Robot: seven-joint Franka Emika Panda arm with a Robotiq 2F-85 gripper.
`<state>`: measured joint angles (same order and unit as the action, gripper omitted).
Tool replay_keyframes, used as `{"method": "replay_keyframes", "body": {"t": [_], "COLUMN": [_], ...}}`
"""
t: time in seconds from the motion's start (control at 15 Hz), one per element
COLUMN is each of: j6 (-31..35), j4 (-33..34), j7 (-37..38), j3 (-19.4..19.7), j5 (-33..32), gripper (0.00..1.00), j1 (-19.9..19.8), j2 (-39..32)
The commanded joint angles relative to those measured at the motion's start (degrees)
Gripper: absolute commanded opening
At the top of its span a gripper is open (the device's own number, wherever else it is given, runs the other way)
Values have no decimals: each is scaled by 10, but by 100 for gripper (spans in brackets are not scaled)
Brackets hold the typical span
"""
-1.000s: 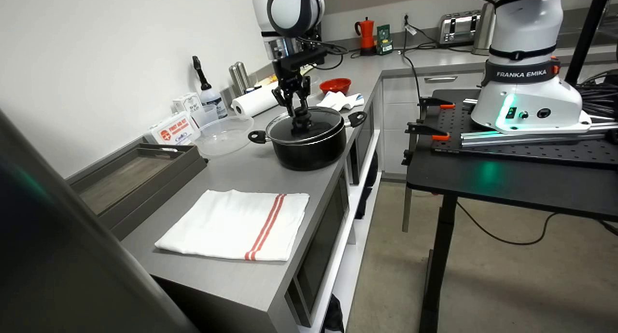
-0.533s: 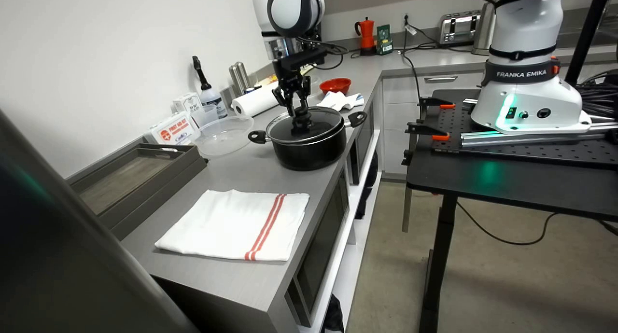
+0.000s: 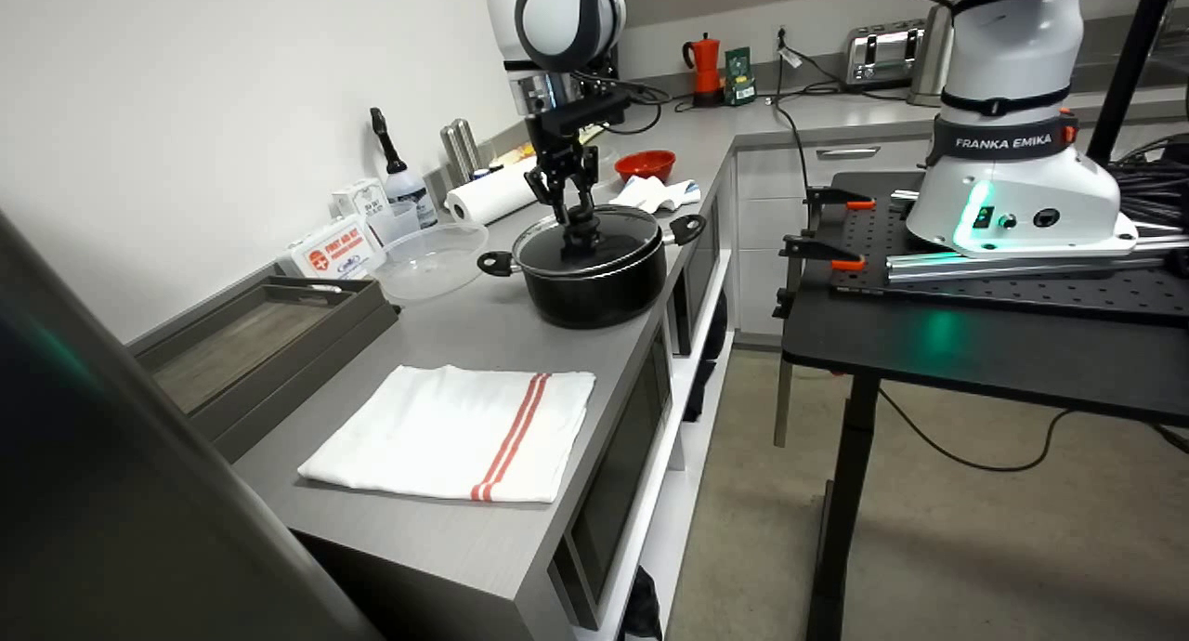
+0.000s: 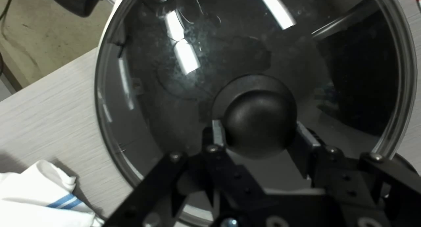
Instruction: Put the lid on the pot
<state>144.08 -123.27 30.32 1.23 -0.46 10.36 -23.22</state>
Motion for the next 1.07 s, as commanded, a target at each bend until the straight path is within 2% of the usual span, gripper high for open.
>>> {"method": "replay_keyframes", "body": {"t": [0.0, 0.73, 0.8, 0.87, 1.0], "j6": [8, 6, 5, 3, 3], "j4": [-21, -36, -35, -33, -34], "j7": [-2, -1, 0, 1, 0], "j3": [4, 3, 3, 4, 3], "j5": [0, -4, -4, -3, -3], "gripper": [25, 25, 44, 75, 82], "j1": [4, 7, 7, 7, 7], "j2": [19, 26, 25, 24, 25]}}
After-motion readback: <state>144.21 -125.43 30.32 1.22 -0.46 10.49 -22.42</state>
